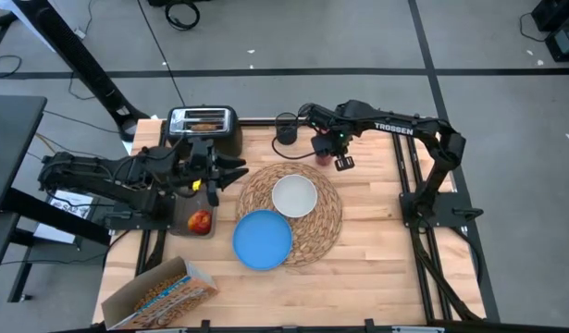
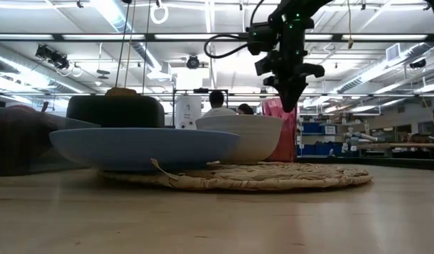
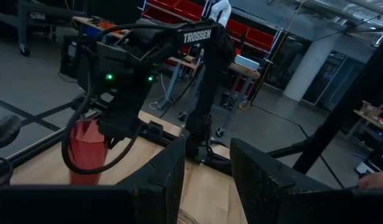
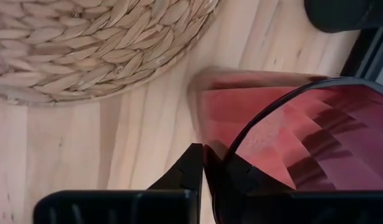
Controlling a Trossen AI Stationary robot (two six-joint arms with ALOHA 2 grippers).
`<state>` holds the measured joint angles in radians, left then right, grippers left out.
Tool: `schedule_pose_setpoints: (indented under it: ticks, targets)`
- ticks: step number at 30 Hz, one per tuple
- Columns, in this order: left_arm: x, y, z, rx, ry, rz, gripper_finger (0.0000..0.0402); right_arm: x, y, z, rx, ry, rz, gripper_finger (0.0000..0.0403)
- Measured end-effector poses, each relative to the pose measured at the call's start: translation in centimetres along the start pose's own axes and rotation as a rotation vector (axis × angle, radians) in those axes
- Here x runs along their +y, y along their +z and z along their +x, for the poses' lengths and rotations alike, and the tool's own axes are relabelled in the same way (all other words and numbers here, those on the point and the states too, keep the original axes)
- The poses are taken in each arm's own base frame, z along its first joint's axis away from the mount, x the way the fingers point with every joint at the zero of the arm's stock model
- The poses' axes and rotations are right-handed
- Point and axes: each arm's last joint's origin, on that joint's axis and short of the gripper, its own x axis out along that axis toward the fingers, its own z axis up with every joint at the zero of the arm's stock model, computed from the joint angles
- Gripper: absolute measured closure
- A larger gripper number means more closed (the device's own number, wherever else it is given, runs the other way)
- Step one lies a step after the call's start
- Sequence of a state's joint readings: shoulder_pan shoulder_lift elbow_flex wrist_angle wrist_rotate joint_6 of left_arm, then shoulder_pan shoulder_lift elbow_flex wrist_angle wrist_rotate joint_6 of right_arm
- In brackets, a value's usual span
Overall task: Arrange a breakfast setting
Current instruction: Move the red cup of grain rice to the top right of the brown placemat, then put the black spoon on the brown placemat to the right of the white bowl
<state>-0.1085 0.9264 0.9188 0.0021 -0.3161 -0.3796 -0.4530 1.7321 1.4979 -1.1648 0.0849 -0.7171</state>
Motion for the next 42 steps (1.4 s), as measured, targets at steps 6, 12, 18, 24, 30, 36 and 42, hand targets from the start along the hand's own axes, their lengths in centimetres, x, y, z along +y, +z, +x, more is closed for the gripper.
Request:
schedule_pose_setpoints:
  ticks: [6, 12, 18, 24, 30, 36, 42]
  targets:
    - [0.0, 0.0, 0.0, -0.001, 0.002, 0.012, 0.0267, -0.2, 0.2, 0.0, -0.024, -0.021, 0.018, 0.0348]
    - [0.1, -0.1, 0.1, 0.004, 0.009, 0.027, 0.0267, -0.2, 0.2, 0.0, -0.020, -0.018, 0.020, 0.0310]
    - [0.9, 0.1, 0.3, 0.004, 0.053, 0.032, 0.0267, 0.3, 0.4, -0.3, -0.028, -0.023, 0.007, 0.0269]
    - [1.6, 0.2, 0.4, 0.016, 0.076, 0.037, 0.0267, 1.0, 0.5, -1.7, -0.065, -0.046, 0.040, 0.0248]
    - [2.2, 0.4, 0.5, 0.020, 0.076, 0.044, 0.0267, 1.7, 0.0, -4.1, -0.133, -0.088, 0.096, 0.0236]
    - [2.4, 0.6, 0.4, 0.010, 0.085, 0.045, 0.0267, 1.1, -1.0, -8.2, -0.322, -0.076, 0.459, 0.0213]
    - [2.3, 0.7, 0.4, 0.007, 0.060, 0.030, 0.0267, -3.6, -4.4, -10.8, -0.675, -0.041, 0.959, 0.0176]
